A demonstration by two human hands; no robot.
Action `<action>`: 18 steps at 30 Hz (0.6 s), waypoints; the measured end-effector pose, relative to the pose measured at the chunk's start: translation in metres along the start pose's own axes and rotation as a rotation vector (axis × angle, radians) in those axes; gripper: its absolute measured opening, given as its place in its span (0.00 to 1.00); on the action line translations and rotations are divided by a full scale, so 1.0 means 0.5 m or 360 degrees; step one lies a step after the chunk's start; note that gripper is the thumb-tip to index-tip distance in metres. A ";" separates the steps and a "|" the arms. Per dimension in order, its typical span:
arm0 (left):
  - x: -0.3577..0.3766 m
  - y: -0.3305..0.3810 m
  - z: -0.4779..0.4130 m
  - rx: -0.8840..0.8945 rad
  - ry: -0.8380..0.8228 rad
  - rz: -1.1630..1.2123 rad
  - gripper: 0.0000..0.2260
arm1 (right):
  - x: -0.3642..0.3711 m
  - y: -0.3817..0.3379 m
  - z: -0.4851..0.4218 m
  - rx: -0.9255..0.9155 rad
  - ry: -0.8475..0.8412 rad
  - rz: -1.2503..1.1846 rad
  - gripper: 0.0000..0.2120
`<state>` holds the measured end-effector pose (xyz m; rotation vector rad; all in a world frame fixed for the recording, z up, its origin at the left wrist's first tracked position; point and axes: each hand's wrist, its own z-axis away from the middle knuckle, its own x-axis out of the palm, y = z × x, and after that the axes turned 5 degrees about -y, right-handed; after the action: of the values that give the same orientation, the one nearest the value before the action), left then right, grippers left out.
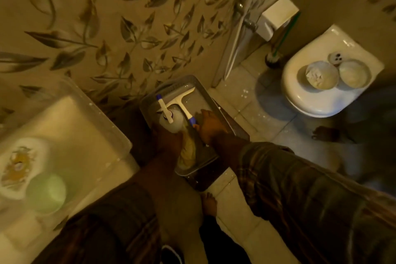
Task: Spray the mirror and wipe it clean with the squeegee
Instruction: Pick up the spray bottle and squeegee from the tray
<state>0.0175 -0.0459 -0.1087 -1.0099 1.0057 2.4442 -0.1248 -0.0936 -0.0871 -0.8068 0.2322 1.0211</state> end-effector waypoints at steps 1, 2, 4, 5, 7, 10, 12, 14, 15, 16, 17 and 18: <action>0.009 0.009 -0.009 0.0010 0.0039 0.0027 0.38 | 0.010 0.005 -0.019 0.0019 -0.0064 -0.0015 0.35; 0.030 0.000 -0.030 0.0108 0.0211 0.0012 0.38 | 0.018 0.009 -0.036 0.0044 -0.0113 -0.0039 0.36; 0.048 0.007 -0.051 0.0197 0.0272 0.0101 0.34 | 0.038 0.019 -0.063 0.0103 -0.0171 -0.0150 0.37; 0.053 0.007 -0.062 0.0254 0.0281 0.0178 0.34 | 0.046 0.026 -0.074 0.0129 -0.0194 -0.0230 0.37; 0.040 0.019 -0.071 0.0307 0.0239 0.0212 0.39 | 0.064 0.040 -0.091 0.0156 -0.0233 -0.0352 0.37; 0.032 0.023 -0.091 0.0305 0.0024 0.0150 0.39 | 0.072 0.051 -0.101 0.0139 -0.0199 -0.0343 0.29; 0.036 0.021 -0.091 0.0346 0.0026 0.0237 0.36 | 0.073 0.053 -0.104 0.0139 -0.0220 -0.0341 0.28; 0.035 0.031 -0.088 0.0345 0.0058 0.0291 0.35 | 0.076 0.056 -0.110 0.0136 -0.0245 -0.0330 0.24; 0.032 0.036 -0.088 0.0363 0.0069 0.0280 0.35 | 0.076 0.057 -0.111 0.0139 -0.0250 -0.0331 0.23; 0.029 0.043 -0.090 0.0388 0.0094 0.0260 0.35 | 0.075 0.056 -0.108 0.0144 -0.0261 -0.0347 0.21; 0.024 0.048 -0.089 0.0355 0.0078 0.0275 0.35 | 0.074 0.055 -0.105 0.0139 -0.0269 -0.0383 0.21; 0.023 0.057 -0.084 0.0344 0.0077 0.0290 0.33 | 0.072 0.054 -0.099 0.0132 -0.0277 -0.0430 0.21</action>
<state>0.0157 -0.0957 -0.1242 -0.9458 1.3997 2.3933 -0.1188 -0.0964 -0.1537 -0.6496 0.0149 0.8155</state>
